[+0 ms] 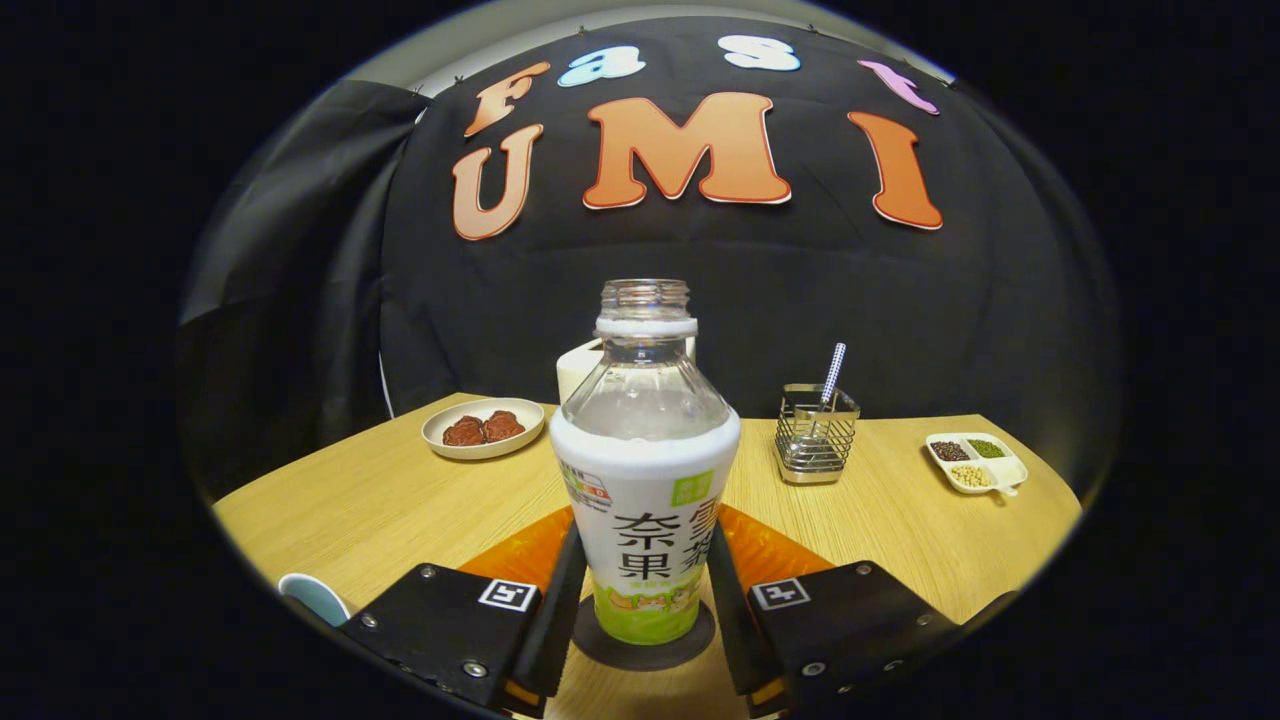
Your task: Take the bottle from table, then pour the juice into the cup, finally place the bottle on the coaster
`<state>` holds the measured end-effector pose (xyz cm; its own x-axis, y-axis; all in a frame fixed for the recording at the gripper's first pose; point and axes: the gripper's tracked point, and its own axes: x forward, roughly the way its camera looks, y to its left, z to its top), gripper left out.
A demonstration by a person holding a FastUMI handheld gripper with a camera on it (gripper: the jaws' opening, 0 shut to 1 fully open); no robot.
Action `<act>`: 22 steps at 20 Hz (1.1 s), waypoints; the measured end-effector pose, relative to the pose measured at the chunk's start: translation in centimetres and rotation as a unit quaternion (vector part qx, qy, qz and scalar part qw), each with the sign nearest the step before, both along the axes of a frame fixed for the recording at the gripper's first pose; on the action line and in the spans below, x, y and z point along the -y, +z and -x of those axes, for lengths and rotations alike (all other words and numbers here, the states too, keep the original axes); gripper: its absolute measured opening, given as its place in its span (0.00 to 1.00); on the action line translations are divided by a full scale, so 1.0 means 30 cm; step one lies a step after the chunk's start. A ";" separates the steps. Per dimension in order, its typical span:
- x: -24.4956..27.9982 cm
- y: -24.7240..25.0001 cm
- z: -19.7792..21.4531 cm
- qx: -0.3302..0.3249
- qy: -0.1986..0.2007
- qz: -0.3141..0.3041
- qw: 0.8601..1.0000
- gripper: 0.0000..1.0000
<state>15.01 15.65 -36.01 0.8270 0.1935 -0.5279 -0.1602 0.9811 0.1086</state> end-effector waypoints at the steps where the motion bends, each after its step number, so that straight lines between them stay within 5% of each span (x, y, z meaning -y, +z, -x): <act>1: -0.006 -0.011 0.003 0.000 0.003 0.004 1.000 0.64; 7: 0.008 -0.011 0.035 0.004 -0.005 0.033 0.999 0.68; 10: 0.021 0.024 0.043 0.002 -0.013 0.024 1.000 0.84; 16: 0.105 0.290 0.092 0.048 -0.038 -0.014 0.998 0.97; 22: 0.260 0.650 0.188 0.126 -0.034 0.066 0.989 0.97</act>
